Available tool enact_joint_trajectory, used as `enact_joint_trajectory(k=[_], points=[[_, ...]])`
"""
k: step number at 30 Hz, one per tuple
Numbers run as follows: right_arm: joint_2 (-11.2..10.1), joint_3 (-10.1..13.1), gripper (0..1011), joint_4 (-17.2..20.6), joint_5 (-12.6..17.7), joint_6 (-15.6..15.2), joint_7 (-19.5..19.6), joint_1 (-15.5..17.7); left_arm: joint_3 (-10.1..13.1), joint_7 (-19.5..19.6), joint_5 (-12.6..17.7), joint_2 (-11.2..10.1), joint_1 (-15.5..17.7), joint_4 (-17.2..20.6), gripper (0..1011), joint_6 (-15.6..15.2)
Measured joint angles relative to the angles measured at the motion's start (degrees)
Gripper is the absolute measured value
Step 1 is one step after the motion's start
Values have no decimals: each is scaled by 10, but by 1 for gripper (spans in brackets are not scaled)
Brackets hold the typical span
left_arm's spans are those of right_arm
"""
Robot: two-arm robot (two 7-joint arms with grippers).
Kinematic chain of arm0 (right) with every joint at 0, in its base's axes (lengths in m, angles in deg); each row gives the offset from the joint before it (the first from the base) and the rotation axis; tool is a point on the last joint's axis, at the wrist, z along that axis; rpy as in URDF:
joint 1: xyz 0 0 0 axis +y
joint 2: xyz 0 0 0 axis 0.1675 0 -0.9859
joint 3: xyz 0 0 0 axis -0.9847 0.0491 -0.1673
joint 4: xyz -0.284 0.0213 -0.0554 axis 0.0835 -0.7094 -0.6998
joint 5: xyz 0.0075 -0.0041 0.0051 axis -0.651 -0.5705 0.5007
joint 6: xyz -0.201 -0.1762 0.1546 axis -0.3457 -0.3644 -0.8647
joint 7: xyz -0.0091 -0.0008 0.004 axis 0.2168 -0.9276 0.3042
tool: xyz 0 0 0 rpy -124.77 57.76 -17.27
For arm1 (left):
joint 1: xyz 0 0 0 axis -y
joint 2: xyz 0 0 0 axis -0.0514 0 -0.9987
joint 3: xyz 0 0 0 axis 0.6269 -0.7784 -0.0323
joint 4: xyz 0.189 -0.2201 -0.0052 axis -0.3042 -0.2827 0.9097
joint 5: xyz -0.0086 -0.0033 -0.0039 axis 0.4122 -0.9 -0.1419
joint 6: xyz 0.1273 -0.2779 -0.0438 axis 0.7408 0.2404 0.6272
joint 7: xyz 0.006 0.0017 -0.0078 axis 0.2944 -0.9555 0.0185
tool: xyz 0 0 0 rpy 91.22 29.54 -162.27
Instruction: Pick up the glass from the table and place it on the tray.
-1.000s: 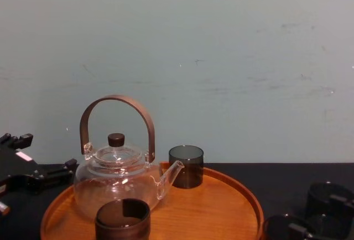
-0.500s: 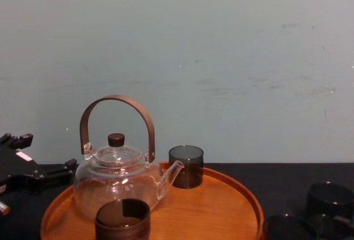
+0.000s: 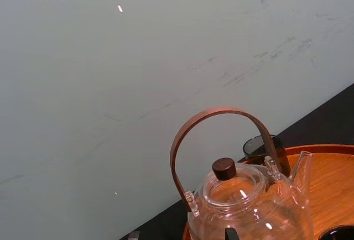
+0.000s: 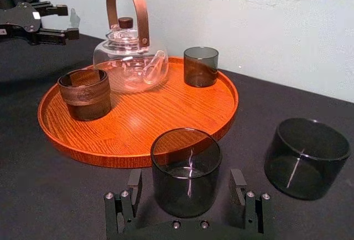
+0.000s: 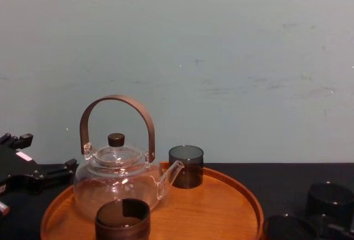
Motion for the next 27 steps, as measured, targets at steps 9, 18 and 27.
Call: enact_joint_trajectory(k=[9, 18, 27], points=[[14, 0, 1002, -25, -5, -6, -16, -20, 0, 0, 0, 0, 0, 0, 1001, 0], [23, -3, 1002, -49, -9, -10, -23, -37, 0, 0, 0, 0, 0, 0, 1001, 0], [33, -13, 1002, -80, -15, -14, -33, -64, 0, 0, 0, 0, 0, 0, 1001, 0]])
